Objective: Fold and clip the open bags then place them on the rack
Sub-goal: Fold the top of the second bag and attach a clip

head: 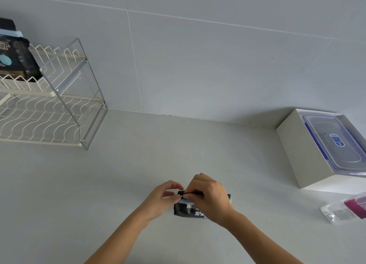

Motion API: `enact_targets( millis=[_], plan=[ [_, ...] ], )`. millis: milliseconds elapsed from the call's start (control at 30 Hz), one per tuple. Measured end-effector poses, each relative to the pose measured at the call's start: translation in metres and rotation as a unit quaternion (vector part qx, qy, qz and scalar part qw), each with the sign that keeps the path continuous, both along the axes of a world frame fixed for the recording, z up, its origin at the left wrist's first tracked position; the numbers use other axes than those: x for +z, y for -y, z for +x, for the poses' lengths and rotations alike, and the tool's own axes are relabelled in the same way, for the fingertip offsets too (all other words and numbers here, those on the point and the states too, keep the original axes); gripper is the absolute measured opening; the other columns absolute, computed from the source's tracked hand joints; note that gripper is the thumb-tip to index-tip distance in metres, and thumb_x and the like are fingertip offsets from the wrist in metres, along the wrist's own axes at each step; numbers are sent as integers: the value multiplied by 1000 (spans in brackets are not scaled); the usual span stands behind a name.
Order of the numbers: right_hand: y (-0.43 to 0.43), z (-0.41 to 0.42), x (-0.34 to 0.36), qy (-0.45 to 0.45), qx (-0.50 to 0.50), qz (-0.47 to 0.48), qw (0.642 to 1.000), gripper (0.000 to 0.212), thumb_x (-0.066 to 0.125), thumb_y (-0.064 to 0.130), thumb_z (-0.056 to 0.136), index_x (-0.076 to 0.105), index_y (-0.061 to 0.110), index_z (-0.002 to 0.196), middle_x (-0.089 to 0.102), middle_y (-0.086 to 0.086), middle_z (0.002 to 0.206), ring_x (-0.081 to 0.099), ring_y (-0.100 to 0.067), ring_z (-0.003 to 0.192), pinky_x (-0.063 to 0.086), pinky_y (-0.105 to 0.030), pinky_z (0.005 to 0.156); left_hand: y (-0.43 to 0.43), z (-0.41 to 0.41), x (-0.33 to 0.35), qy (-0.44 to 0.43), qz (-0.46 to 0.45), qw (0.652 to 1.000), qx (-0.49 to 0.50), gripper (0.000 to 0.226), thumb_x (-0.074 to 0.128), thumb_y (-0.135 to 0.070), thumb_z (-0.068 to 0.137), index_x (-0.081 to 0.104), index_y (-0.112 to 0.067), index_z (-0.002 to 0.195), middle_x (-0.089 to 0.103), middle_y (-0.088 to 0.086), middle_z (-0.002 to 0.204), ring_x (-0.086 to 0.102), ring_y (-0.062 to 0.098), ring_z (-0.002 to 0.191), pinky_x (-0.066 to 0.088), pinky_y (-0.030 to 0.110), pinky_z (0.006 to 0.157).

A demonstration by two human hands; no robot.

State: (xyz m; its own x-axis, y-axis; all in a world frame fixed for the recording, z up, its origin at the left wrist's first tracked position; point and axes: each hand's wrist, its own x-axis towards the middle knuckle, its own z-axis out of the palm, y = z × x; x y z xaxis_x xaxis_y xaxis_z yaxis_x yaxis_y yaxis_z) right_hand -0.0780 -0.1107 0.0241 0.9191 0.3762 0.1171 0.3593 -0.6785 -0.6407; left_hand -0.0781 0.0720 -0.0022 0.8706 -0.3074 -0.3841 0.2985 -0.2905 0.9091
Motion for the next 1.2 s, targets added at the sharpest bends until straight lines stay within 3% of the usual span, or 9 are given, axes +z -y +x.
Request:
enact_targets(
  millis=[133, 267, 400, 567, 700, 900, 1033, 1133, 1200],
  plan=[
    [0, 3, -6, -55, -19, 12, 998, 6, 66, 23, 79, 63, 23, 74, 54, 16, 71, 51, -2, 70, 40, -18, 58, 11, 4, -4, 1, 16, 1000, 6, 21, 50, -5, 91, 68, -13, 96, 70, 2, 100, 63, 10, 98, 45, 23, 89],
    [1, 5, -5, -76, -4, -70, 995, 21, 61, 47, 75, 59, 33, 91, 54, 18, 81, 48, -1, 72, 39, -20, 61, 11, -6, -15, -50, -17, 997, 50, 25, 45, -15, 95, 69, -21, 91, 67, -12, 79, 60, -12, 70, 45, 5, 63],
    [-5, 6, -8, -59, 11, -127, 990, 17, 59, 44, 81, 60, 29, 90, 59, 10, 87, 53, -9, 78, 39, -26, 60, 13, -14, -18, -53, -51, 994, 80, 30, 43, -16, 97, 70, -26, 90, 73, -13, 80, 63, -8, 76, 46, 4, 63],
    [-5, -1, -11, -7, 12, -75, 997, 23, 51, 42, 85, 64, 24, 78, 58, 6, 73, 51, -11, 67, 38, -27, 53, 15, -21, -22, -30, -91, 988, 122, 23, 47, -15, 95, 69, -12, 103, 67, 7, 116, 60, 18, 110, 44, 29, 93],
    [-1, -4, -10, 20, 31, -63, 997, 25, 52, 40, 87, 69, 23, 77, 60, 4, 69, 53, -14, 65, 43, -30, 54, 20, -24, -26, 18, -61, 990, 129, 21, 49, -7, 94, 70, -6, 97, 65, 10, 116, 58, 18, 112, 43, 26, 97],
    [26, 0, 4, 1, 59, -102, 993, 16, 57, 33, 86, 68, 30, 97, 66, 10, 89, 57, -9, 84, 44, -24, 73, 10, -16, -30, 46, 3, 995, 94, 25, 47, 0, 93, 67, -14, 98, 65, 0, 105, 57, 13, 104, 40, 1, 78],
    [69, -12, 3, -81, -33, -70, 994, 14, 65, 31, 81, 67, 34, 95, 63, 17, 90, 57, -1, 83, 46, -20, 71, 7, -6, -22, 26, 42, 989, 137, 25, 48, -22, 95, 69, -22, 83, 68, -5, 99, 59, 11, 102, 41, 24, 87],
    [81, -27, -6, -133, -91, 24, 987, 16, 69, 23, 78, 69, 36, 87, 66, 14, 83, 61, -5, 78, 51, -22, 73, 22, -3, -1, 147, 128, 978, 77, 21, 52, -36, 89, 69, -27, 79, 68, -14, 92, 59, -1, 94, 42, 28, 90],
    [78, -34, -10, -146, -116, 90, 978, 24, 71, 15, 76, 70, 38, 83, 68, 10, 83, 63, -7, 77, 52, -20, 72, 39, 1, 14, 272, 223, 935, -39, 22, 51, -45, 85, 66, -30, 83, 66, -18, 88, 56, -3, 90, 34, 26, 95]
  ],
)
